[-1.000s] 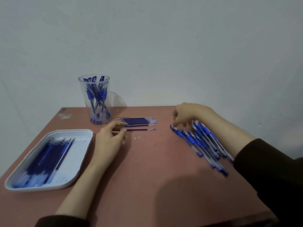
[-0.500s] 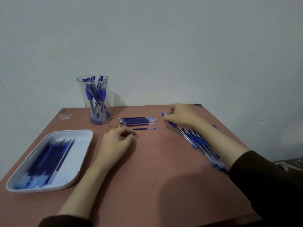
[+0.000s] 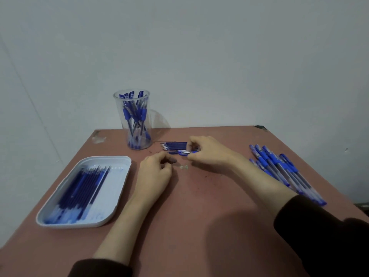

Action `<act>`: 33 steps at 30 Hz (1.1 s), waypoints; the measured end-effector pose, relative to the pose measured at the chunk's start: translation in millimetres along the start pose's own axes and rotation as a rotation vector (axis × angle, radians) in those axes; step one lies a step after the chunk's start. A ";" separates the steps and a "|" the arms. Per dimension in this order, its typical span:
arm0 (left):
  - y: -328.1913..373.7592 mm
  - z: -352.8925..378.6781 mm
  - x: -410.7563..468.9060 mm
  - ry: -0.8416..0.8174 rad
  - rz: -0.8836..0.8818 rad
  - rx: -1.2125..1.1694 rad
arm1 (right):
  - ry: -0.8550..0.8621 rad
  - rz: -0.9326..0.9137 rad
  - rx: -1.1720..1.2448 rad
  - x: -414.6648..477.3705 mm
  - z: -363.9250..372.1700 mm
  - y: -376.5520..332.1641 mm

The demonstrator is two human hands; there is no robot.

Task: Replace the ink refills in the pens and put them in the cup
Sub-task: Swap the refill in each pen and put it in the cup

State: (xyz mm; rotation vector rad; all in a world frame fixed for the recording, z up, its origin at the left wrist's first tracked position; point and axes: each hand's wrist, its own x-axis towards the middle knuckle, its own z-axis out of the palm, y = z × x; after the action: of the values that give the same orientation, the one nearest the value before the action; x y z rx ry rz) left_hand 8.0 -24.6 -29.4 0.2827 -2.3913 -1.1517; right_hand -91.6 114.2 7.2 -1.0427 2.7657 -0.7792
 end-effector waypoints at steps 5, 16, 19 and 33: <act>-4.7 0.3 2.5 0.043 -0.057 -0.066 | 0.073 -0.005 0.069 0.2 8.2 0.0; -11.4 -0.5 8.6 0.053 -0.168 -0.464 | 0.276 -0.120 -0.029 -10.8 33.1 -10.6; -13.8 -2.0 9.8 0.041 -0.165 -0.494 | 0.287 -0.124 -0.082 -16.0 30.2 -13.6; -12.1 -6.8 8.8 0.068 -0.135 -0.242 | 0.242 0.067 -0.034 -18.8 22.9 1.0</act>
State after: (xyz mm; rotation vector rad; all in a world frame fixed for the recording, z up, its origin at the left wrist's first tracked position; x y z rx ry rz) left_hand 3.5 -40.1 -32.4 0.4000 -2.1747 -1.4537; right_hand -72.1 117.0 -14.9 -0.9107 3.0067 -0.9073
